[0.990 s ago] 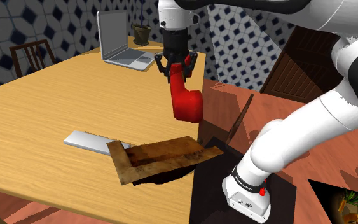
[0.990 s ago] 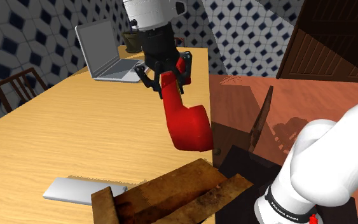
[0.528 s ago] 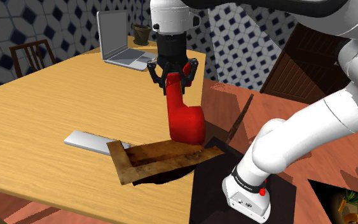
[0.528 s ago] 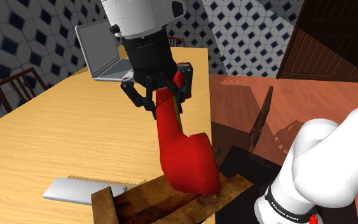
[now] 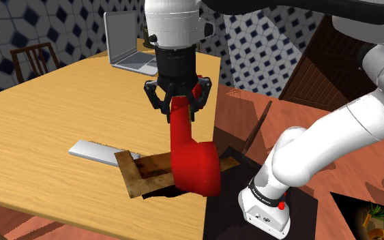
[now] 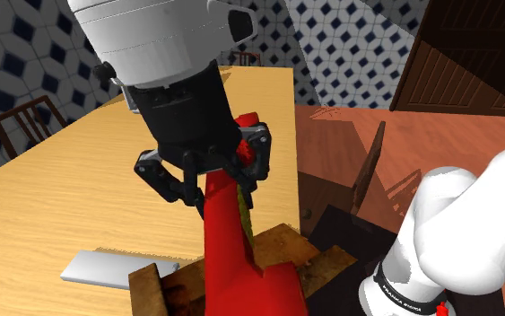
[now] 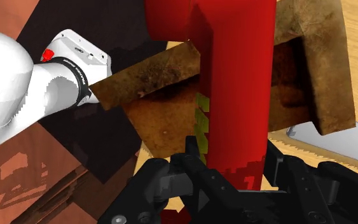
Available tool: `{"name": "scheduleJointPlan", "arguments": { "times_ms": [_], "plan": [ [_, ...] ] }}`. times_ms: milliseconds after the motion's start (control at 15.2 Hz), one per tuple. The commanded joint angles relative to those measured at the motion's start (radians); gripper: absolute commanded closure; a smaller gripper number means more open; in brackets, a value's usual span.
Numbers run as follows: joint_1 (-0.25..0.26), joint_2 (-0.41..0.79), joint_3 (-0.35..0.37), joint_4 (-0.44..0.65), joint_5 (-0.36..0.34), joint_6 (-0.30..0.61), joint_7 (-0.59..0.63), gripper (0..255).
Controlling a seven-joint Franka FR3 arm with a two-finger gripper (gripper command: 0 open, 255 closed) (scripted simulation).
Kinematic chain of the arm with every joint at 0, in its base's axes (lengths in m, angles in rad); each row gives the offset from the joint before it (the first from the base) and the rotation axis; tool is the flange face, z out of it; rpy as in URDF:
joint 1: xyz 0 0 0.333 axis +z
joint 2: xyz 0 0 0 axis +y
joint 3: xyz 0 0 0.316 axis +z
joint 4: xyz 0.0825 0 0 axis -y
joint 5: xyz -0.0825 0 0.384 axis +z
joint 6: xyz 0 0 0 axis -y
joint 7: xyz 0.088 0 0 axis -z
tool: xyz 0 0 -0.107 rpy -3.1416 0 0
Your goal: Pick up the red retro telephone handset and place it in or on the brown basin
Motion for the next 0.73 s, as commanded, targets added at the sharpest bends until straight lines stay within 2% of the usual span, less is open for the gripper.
{"name": "scheduleJointPlan", "arguments": {
  "times_ms": [0,660],
  "plan": [
    [0.006,0.001,0.016,-0.002,0.009,0.007,0.022,255],
    [0.016,-0.020,0.031,-0.152,0.026,0.138,0.013,255]
  ]
}}
